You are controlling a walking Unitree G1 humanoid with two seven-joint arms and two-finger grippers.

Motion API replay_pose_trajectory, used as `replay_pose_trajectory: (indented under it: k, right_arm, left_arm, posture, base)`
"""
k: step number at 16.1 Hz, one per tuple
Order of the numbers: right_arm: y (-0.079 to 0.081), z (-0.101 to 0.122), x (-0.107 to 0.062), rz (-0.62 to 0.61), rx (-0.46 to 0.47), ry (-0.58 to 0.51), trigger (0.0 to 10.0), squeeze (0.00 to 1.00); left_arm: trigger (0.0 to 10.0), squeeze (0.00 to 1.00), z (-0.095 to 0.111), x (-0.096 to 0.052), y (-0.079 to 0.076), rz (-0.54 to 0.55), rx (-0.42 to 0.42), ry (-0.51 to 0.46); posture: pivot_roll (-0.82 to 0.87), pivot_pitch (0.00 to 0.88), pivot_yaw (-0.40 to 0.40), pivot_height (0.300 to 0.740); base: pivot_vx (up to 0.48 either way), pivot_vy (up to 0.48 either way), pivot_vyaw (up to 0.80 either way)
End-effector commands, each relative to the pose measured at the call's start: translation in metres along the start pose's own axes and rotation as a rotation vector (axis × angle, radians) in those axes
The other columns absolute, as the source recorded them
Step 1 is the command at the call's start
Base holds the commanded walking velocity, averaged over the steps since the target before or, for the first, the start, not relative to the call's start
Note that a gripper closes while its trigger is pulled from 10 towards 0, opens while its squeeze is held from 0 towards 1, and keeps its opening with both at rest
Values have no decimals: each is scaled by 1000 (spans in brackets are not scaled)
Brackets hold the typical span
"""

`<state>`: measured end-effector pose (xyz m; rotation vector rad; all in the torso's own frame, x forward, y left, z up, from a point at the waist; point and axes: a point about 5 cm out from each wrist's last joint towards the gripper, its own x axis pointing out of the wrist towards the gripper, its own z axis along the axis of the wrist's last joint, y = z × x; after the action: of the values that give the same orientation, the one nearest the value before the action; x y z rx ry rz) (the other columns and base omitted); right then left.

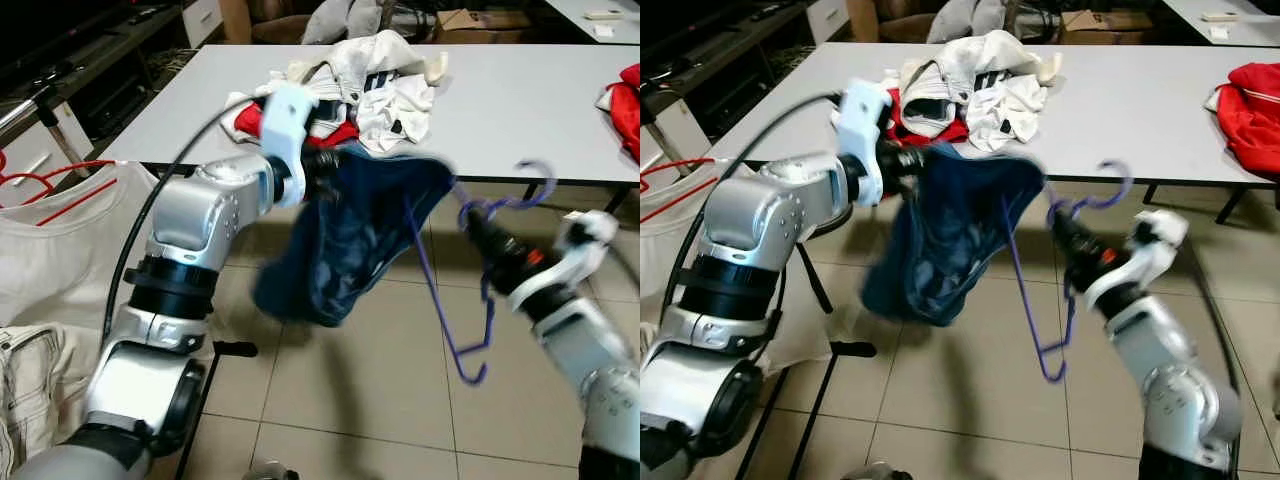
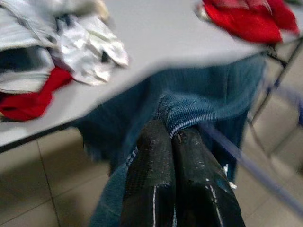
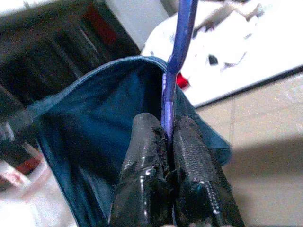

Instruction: Hang hanger

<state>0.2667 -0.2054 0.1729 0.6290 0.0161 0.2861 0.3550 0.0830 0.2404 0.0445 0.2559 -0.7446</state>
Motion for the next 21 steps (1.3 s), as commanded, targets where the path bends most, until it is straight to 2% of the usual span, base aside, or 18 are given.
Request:
replay_pose_trajectory:
  k: [1, 3, 5, 6, 7, 8, 10, 11, 16, 18, 20, 21]
  right_arm:
    - [1, 10, 0, 10, 24, -71, 10000, 0]
    - [-5, 23, 8, -8, 149, -178, 10000, 0]
    - [-4, 26, 13, 4, 209, -205, 10000, 0]
    - [0, 24, 20, 20, 265, -217, 10000, 0]
    - [2, 22, 24, 28, 272, -208, 10000, 0]
    - [4, 18, 30, 38, 282, -192, 10000, 0]
    - [4, 16, 33, 39, 296, -190, 10000, 0]
    - [2, 18, 36, 30, 331, -206, 10000, 0]
    - [-9, 33, 53, -30, 486, -316, 10000, 0]
    - [-10, 35, 59, -38, 504, -323, 10000, 0]
    - [-10, 32, 72, -66, 562, -327, 10000, 0]
    - [-11, 29, 77, -81, 561, -317, 10000, 0]
  left_arm:
    - [0, 0, 1, -3, -1, -15, 22, 7]
    - [0, 0, -1, -15, -1, -111, 71, 53]
    - [0, 0, 1, -22, -6, -189, 85, 62]
    - [0, 0, 6, -23, -13, -246, 66, 36]
    - [0, 0, 11, -21, -19, -280, 39, 8]
    - [0, 0, 19, -20, -33, -368, -14, -38]
    - [0, 0, 25, -23, -44, -459, -45, -67]
    - [0, 0, 29, -25, -52, -529, -69, -84]
    - [0, 0, 43, -33, -66, -696, -148, -120]
    - [0, 0, 46, -33, -69, -717, -179, -130]
    - [0, 0, 52, -34, -73, -759, -242, -146]
    - [0, 0, 54, -34, -74, -772, -271, -155]
  posture:
    - [-138, 0, 84, 740]
    - [-125, 0, 75, 740]
    - [-115, 0, 69, 740]
    - [-106, 0, 63, 740]
    - [-105, 0, 63, 740]
    - [-104, 0, 63, 740]
    - [-103, 0, 63, 740]
    - [-103, 0, 63, 740]
    - [-95, 0, 63, 740]
    - [-93, 0, 63, 740]
    - [-90, 0, 62, 740]
    - [-90, 0, 62, 740]
  base:
    - [0, 0, 0]
    - [0, 0, 0]
    - [0, 0, 0]
    - [0, 0, 0]
    - [0, 0, 0]
    - [0, 0, 0]
    - [0, 0, 0]
    - [0, 0, 0]
    - [0, 0, 0]
    - [0, 0, 0]
    - [0, 0, 0]
    - [0, 0, 0]
